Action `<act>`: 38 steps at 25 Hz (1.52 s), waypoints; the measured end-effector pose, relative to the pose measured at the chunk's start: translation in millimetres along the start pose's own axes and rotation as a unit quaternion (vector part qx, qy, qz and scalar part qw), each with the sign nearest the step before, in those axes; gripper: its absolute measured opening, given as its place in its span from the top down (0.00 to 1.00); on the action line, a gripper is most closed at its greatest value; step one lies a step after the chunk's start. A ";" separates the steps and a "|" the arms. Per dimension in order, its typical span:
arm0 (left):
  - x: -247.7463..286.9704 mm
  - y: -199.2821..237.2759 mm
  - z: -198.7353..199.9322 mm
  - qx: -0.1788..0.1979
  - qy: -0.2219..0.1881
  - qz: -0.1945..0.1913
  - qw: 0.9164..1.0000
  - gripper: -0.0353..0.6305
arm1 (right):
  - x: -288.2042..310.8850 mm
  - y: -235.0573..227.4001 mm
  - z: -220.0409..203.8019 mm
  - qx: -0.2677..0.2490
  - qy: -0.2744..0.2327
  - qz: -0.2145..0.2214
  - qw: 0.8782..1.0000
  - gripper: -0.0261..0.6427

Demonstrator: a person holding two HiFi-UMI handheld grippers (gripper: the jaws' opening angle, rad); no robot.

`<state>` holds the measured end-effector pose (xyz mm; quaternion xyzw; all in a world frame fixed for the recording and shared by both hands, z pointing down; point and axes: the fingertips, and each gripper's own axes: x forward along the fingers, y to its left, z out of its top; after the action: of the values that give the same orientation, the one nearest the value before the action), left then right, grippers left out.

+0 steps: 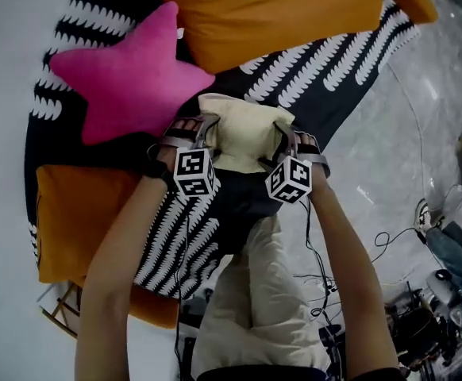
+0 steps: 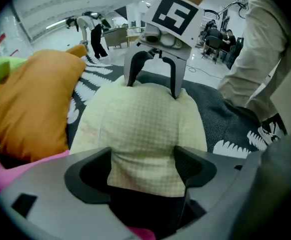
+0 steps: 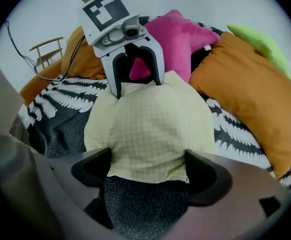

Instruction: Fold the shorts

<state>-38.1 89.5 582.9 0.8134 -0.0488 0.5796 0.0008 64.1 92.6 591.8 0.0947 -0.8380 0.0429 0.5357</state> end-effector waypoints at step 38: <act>-48.6 28.9 73.9 0.587 -0.074 -0.143 0.793 0.40 | -46.7 35.8 54.5 0.609 -0.055 -0.256 0.749 0.36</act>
<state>13.6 60.2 511.3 0.6960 0.4177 0.4278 -0.3975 27.4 123.4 527.5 0.6140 -0.6068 0.3997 0.3083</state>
